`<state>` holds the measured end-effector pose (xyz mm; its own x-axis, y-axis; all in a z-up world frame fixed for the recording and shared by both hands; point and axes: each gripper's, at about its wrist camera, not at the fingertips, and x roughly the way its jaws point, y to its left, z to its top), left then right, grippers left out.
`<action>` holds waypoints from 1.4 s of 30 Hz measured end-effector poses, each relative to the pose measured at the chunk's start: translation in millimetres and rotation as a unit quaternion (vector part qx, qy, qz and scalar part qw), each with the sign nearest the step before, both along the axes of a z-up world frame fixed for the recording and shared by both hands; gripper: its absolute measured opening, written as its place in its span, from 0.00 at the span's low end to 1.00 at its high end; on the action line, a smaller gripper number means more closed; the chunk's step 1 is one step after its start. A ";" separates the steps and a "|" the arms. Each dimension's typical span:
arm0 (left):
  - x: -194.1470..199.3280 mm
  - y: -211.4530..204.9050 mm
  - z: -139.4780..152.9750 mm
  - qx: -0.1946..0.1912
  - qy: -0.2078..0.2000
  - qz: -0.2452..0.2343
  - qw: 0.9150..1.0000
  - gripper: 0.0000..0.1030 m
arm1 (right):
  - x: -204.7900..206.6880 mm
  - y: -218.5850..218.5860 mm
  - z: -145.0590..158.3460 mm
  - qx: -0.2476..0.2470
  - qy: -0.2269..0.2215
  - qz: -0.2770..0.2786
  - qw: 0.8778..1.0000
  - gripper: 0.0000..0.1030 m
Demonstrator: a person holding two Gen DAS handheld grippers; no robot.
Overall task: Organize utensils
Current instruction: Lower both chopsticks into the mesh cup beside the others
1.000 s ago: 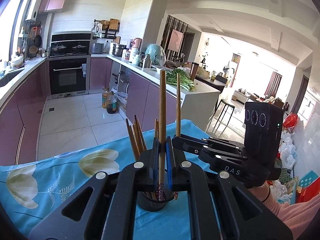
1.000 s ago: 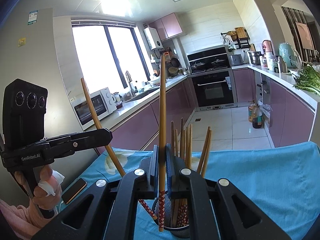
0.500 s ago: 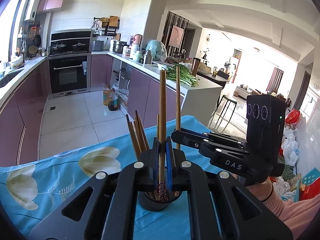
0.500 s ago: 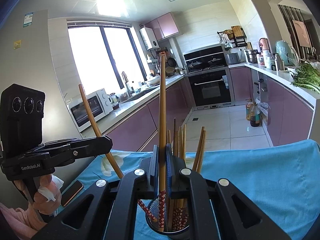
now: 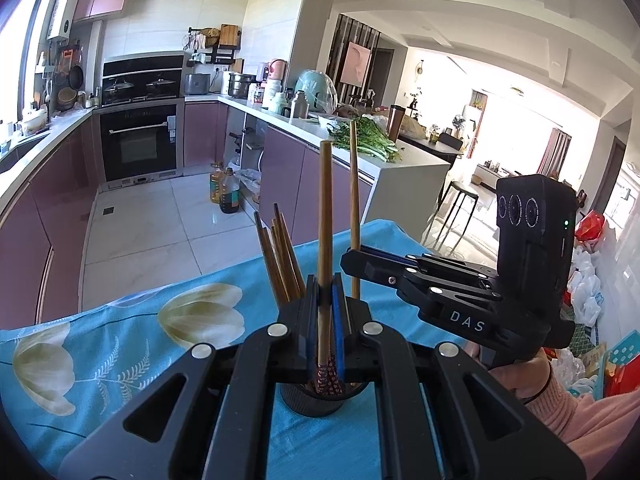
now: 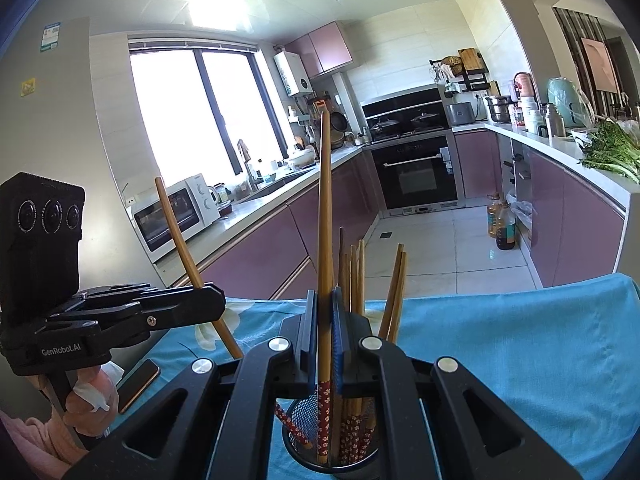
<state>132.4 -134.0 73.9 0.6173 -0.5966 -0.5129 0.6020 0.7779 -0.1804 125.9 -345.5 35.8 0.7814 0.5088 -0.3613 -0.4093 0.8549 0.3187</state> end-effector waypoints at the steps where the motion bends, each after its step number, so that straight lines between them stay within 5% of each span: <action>1: 0.6 -0.2 -0.4 0.000 0.001 0.000 1.000 0.07 | 0.0 0.0 0.0 0.000 0.000 0.000 1.000 0.06; 42: 13.3 -13.5 -12.5 0.022 0.028 0.005 0.999 0.07 | 8.3 4.2 -25.2 -0.013 0.014 -0.010 1.000 0.06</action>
